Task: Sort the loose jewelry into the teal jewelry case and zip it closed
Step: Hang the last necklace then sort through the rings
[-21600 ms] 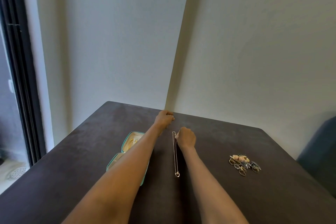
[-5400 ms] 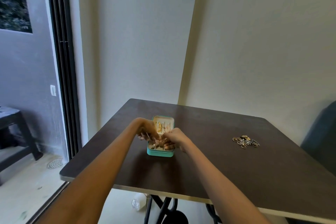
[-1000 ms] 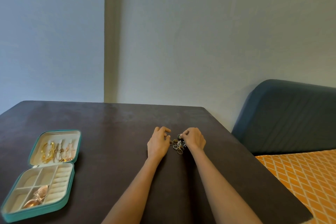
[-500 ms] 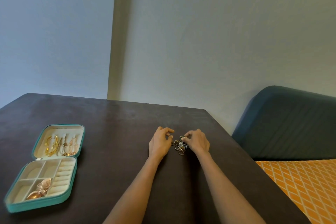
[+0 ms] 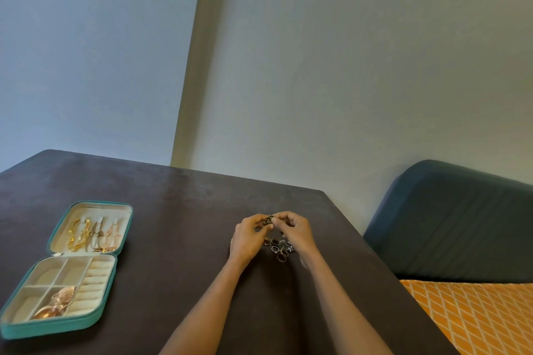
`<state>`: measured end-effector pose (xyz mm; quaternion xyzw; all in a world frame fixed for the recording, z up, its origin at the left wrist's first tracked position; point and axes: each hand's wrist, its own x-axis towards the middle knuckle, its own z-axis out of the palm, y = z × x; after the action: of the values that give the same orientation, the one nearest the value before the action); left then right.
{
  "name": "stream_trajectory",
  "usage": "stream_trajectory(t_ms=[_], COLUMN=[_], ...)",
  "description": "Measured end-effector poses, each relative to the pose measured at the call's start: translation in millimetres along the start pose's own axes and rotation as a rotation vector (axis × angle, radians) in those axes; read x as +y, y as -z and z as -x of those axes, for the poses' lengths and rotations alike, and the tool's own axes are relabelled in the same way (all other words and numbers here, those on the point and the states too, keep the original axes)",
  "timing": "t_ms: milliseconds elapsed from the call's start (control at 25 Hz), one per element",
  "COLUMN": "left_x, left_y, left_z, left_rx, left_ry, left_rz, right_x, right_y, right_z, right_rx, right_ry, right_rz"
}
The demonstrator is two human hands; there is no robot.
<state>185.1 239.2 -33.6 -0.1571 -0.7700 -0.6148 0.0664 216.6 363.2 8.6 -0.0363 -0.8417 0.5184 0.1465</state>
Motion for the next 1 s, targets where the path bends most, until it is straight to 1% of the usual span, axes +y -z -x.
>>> stream_trajectory(t_ms=[80, 160, 320, 520, 720, 1000], left_x=[5, 9, 5, 7, 5, 5], left_y=[4, 9, 12, 14, 12, 11], left_z=[2, 4, 4, 1, 1, 2], left_rx=[0.052, 0.069, -0.026, -0.062, -0.120, -0.166], left_ry=[0.002, 0.023, 0.067, 0.094, 0.094, 0.074], left_rz=[0.093, 0.164, 0.225, 0.307, 0.259, 0.178], right_x=[0, 0, 2, -2, -3, -10], right_y=[-5, -7, -7, 0, -2, 1], right_z=[3, 5, 9, 12, 5, -2], right_rx=[0.022, 0.044, 0.036, -0.038, 0.038, -0.065], right_ry=[-0.009, -0.021, -0.049, 0.014, -0.013, 0.083], right_rz=[-0.040, -0.067, -0.074, -0.132, -0.056, 0.194])
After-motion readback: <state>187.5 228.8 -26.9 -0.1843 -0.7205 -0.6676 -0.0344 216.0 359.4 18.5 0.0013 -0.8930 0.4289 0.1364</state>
